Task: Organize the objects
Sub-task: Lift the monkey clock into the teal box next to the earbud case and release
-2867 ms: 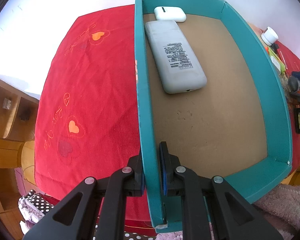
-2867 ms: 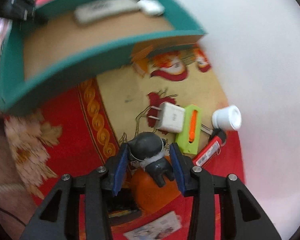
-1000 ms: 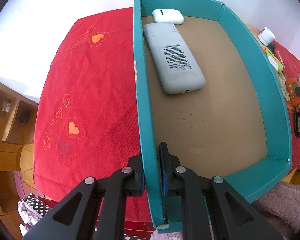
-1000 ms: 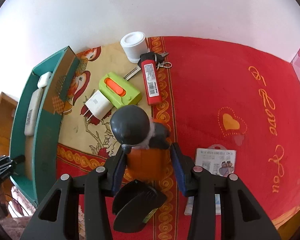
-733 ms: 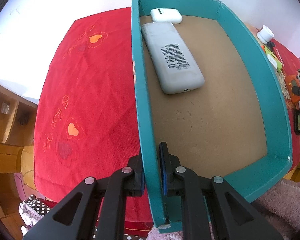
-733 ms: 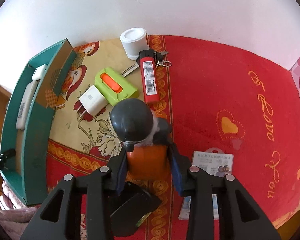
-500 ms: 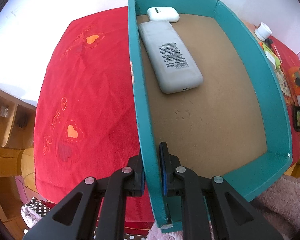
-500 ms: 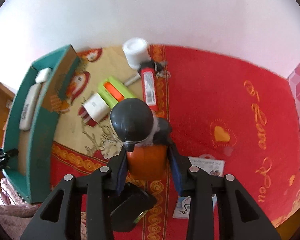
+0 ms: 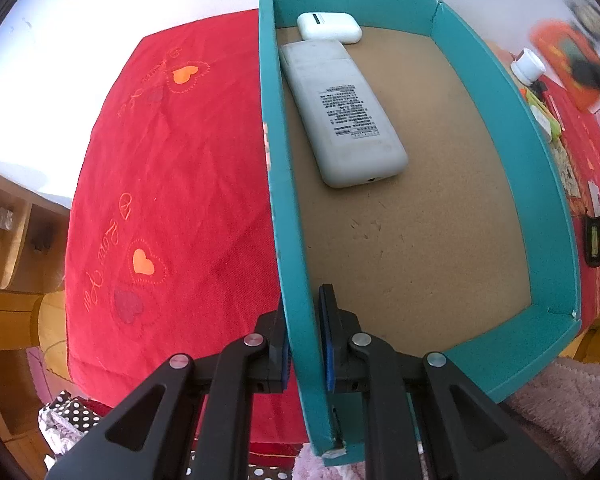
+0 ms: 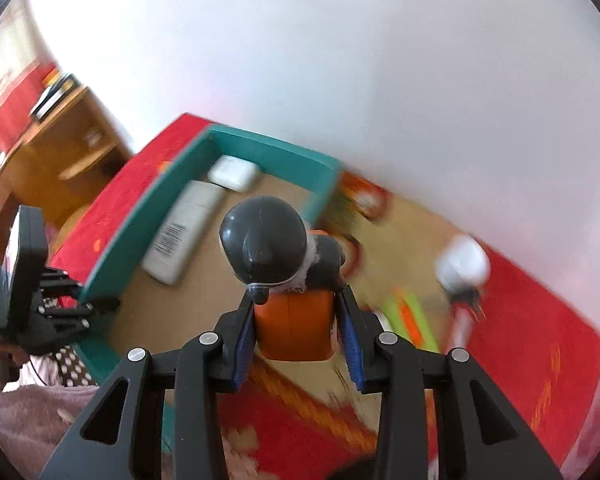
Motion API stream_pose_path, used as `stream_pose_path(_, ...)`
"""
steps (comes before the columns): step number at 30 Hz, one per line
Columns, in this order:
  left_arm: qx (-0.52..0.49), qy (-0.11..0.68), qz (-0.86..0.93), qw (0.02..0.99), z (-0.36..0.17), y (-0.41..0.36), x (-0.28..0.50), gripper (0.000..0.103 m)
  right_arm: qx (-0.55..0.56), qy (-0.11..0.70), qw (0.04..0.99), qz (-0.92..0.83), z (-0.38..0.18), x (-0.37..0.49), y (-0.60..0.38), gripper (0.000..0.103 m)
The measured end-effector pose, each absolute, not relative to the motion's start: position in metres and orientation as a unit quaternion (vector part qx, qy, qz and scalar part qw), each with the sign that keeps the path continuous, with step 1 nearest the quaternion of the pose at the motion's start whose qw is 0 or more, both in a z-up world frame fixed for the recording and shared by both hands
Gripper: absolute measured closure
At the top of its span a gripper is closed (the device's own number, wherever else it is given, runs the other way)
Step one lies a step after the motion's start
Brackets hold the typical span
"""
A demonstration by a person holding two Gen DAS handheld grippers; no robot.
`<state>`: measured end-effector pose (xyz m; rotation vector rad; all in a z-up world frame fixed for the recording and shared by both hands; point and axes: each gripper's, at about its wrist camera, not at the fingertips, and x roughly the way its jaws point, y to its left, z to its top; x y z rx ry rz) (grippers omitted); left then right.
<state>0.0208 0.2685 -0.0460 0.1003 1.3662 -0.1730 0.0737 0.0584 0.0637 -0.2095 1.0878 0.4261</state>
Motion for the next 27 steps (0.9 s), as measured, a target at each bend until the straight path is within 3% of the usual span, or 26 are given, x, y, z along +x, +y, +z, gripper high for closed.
stream_pose_path(9, 0.048, 0.63, -0.084, 0.77, -0.046, 0.271, 0.016, 0.092, -0.257, 0.52, 0.769, 0.267, 0.025, 0.126, 0.164, 0.065)
stream_pose_path(16, 0.044, 0.629, -0.085, 0.772, -0.045, 0.272, 0.016, 0.092, -0.357, 0.534, 0.723, 0.254, -0.016, 0.151, 0.187, 0.065)
stream_pose_path(27, 0.044, 0.631, -0.093, 0.769, -0.046, 0.277, 0.018, 0.092, -0.385, 0.518, 0.701, 0.302, -0.027, 0.168, 0.197, 0.065)
